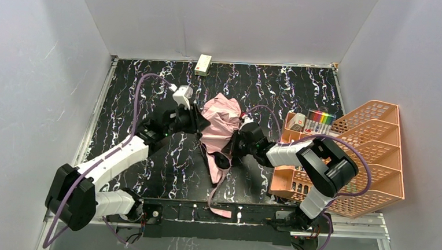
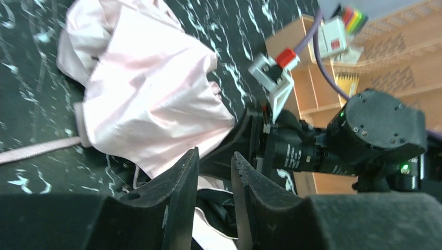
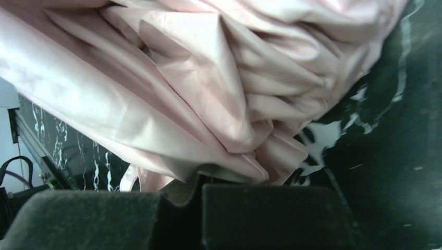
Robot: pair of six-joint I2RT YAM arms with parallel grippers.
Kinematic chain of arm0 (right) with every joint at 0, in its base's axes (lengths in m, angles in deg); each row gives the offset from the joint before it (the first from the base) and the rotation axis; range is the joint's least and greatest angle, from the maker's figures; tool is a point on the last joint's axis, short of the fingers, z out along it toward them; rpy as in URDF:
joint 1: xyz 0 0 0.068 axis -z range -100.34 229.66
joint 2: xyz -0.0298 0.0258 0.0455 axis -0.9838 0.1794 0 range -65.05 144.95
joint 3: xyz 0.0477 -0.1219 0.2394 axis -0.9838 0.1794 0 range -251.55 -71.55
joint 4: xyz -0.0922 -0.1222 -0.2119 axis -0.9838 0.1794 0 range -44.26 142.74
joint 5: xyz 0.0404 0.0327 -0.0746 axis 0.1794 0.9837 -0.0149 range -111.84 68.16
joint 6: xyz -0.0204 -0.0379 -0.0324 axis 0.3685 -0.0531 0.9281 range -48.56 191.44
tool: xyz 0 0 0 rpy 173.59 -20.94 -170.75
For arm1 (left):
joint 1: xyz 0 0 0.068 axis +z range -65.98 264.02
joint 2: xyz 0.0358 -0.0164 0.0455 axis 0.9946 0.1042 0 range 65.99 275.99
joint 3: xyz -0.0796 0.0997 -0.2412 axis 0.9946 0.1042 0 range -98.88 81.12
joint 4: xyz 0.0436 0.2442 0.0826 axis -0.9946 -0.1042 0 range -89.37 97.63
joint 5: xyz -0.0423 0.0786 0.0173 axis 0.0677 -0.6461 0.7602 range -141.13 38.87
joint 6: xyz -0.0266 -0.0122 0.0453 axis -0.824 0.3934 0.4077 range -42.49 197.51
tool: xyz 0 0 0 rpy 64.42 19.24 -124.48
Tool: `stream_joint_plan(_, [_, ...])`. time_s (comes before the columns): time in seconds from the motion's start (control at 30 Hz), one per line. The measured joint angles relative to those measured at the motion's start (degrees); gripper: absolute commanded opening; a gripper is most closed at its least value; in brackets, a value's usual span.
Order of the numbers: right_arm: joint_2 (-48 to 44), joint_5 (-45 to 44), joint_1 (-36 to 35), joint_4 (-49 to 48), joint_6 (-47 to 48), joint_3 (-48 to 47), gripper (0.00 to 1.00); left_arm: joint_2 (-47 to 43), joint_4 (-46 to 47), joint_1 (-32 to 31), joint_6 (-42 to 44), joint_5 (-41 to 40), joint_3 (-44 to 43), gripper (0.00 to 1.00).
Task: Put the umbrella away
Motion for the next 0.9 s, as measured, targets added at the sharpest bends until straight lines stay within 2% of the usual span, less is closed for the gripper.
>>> stream_joint_plan(0.1, [0.4,1.9,2.6,1.9,3.0,-1.3,0.00,0.6,-2.0,3.0,0.4,0.2,-3.4,0.58])
stream_joint_plan(0.2, [1.1,4.6,5.2,3.8,6.8,-3.0,0.00,2.4,-3.7,5.7,0.8,0.6,-6.0,0.66])
stream_joint_plan(0.53, [3.1,11.5,7.5,6.3,13.5,-5.8,0.00,14.2,-5.2,8.3,0.1,5.8,-14.3,0.78])
stream_joint_plan(0.73, [3.3,12.0,7.5,6.5,14.4,-6.1,0.00,23.3,-7.2,8.3,0.8,8.0,-22.9,0.83])
stream_joint_plan(0.9, [3.3,12.1,7.5,6.6,14.6,-6.1,0.00,26.4,-10.8,9.6,-0.5,6.9,-23.4,0.83])
